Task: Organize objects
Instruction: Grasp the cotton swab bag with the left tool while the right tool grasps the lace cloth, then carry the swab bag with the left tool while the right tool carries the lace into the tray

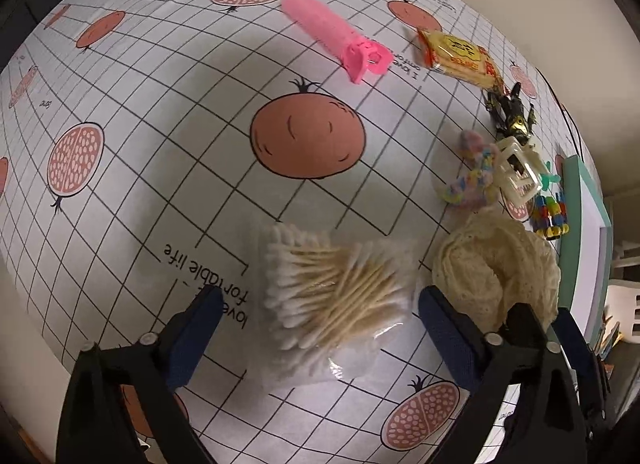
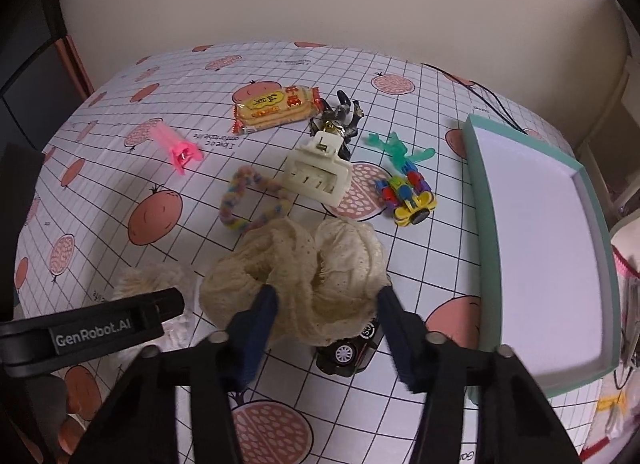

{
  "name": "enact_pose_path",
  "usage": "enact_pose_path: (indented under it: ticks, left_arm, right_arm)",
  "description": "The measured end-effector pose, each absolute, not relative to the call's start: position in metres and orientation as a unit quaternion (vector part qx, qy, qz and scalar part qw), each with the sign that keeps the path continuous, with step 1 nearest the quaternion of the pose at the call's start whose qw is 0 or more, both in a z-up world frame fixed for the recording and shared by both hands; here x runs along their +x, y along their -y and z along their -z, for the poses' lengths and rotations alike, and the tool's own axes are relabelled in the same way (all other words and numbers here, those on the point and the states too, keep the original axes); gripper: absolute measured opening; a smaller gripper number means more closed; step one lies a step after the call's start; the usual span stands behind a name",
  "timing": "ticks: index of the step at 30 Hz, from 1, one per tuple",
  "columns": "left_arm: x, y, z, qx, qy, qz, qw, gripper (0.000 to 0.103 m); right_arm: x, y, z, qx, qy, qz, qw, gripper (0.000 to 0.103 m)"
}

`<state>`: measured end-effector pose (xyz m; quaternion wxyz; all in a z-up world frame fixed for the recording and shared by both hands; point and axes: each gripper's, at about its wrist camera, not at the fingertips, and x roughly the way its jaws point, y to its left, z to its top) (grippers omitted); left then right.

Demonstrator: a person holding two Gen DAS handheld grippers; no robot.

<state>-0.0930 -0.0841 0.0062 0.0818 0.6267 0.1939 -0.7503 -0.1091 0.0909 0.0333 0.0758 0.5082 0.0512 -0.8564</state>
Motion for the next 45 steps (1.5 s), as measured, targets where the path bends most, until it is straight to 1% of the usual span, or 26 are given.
enact_pose_path:
  ticks: [3,7,10,21,25,27,29,31,33,36,38,41,45]
  left_arm:
    - [-0.092,0.083,-0.004,0.629,-0.198,0.748,0.079,0.091]
    - [-0.092,0.078,-0.006,0.627,-0.197,0.75,0.073,0.084]
    - [-0.092,0.073,-0.005,0.628,-0.19,0.751,0.072,0.083]
    - [-0.09,0.065,-0.001,0.629,-0.186,0.751,0.075,0.083]
    - [-0.088,0.071,-0.009,0.629,-0.187,0.751,0.076,0.081]
    - [-0.087,0.071,-0.009,0.628,-0.187,0.751,0.077,0.08]
    - [-0.086,0.071,-0.01,0.628,-0.185,0.752,0.079,0.077]
    - [-0.086,0.072,-0.011,0.627,-0.187,0.752,0.08,0.077]
    - [-0.085,0.071,-0.011,0.627,-0.186,0.752,0.08,0.077]
    - [-0.085,0.07,-0.012,0.627,-0.184,0.753,0.08,0.076]
    - [-0.084,0.069,-0.013,0.625,-0.185,0.755,0.078,0.071]
    - [-0.083,0.069,-0.014,0.624,-0.186,0.755,0.075,0.069]
    - [-0.08,0.071,-0.016,0.62,-0.199,0.756,0.071,0.065]
  right_arm:
    - [-0.109,-0.092,-0.033,0.511,-0.043,0.855,0.075,0.046]
    - [-0.108,-0.094,-0.033,0.515,-0.039,0.853,0.079,0.043]
    - [-0.109,-0.095,-0.034,0.518,-0.027,0.851,0.084,0.039]
    - [-0.106,-0.085,-0.037,0.516,-0.012,0.849,0.115,0.039]
    - [-0.107,-0.08,-0.033,0.52,-0.015,0.845,0.122,0.033]
    - [-0.107,-0.079,-0.029,0.526,-0.016,0.842,0.119,0.032]
    - [-0.108,-0.079,-0.024,0.533,-0.02,0.838,0.115,0.028]
    - [-0.11,-0.078,-0.02,0.538,-0.023,0.835,0.112,0.021]
    - [-0.109,-0.075,-0.021,0.537,-0.021,0.835,0.119,0.015]
    - [-0.106,-0.07,-0.023,0.531,-0.028,0.837,0.126,0.014]
    - [-0.105,-0.067,-0.024,0.531,-0.031,0.837,0.13,0.012]
    - [-0.104,-0.065,-0.026,0.53,-0.029,0.837,0.131,0.01]
    - [-0.1,-0.065,-0.034,0.517,-0.017,0.844,0.142,0.009]
